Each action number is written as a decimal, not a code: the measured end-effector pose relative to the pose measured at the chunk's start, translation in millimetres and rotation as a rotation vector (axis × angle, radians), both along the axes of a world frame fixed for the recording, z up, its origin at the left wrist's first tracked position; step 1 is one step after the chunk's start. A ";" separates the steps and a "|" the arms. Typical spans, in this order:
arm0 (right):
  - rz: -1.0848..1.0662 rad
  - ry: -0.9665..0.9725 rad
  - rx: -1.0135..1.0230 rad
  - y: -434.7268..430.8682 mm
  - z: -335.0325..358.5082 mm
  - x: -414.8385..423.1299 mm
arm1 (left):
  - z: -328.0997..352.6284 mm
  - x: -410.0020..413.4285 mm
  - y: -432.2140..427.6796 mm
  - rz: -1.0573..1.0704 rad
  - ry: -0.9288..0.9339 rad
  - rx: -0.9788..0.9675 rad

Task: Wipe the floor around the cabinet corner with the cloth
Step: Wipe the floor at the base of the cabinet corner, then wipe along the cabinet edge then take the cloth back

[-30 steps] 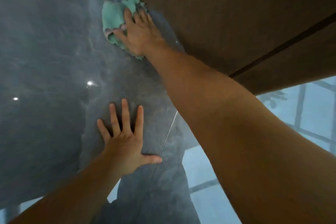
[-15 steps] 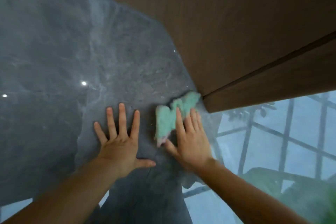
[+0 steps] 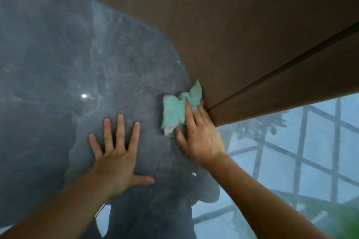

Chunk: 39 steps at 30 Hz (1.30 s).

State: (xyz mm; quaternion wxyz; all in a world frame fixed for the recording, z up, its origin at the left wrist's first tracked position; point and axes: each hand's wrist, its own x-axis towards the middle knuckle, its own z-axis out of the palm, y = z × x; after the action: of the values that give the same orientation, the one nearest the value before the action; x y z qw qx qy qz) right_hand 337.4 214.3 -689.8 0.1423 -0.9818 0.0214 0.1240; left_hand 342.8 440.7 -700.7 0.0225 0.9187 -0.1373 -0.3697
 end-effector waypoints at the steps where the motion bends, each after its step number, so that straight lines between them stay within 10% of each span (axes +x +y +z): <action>1: -0.013 0.023 -0.030 -4.2 0.4 -29.7 | 0.4 -0.3 0.0 -0.002 0.004 -0.006; 8: -0.197 0.158 -0.096 -0.3 20.6 -107.7 | 7.8 0.5 -7.1 0.007 0.037 0.032; 13: -0.472 0.421 0.517 -30.7 84.5 -100.0 | 41.9 2.2 -33.6 0.023 0.118 0.259; 16: -0.474 0.297 0.499 -46.7 147.4 -118.8 | 86.8 -27.0 -69.7 0.106 0.224 0.122; 20: -0.651 0.156 0.633 -60.5 242.2 -169.6 | 189.2 -110.4 -129.5 0.827 0.761 -0.475; 24: -0.824 0.015 0.549 -77.1 344.5 -248.3 | 311.2 -173.0 -174.7 1.332 0.891 -0.655; 31: -0.951 -0.008 0.386 -139.5 523.1 -397.2 | 497.1 -275.6 -248.3 0.792 1.064 -0.711; 39: -1.079 -0.213 0.145 -250.5 544.3 -510.0 | 529.7 -363.2 -387.2 0.295 0.809 -0.838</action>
State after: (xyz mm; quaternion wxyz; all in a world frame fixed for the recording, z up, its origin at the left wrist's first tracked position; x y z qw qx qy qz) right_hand -172.7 -36.1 -145.4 0.2544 -0.8262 0.4983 -0.0654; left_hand -20.5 53.5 -171.0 0.4844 0.6273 -0.1231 -0.5972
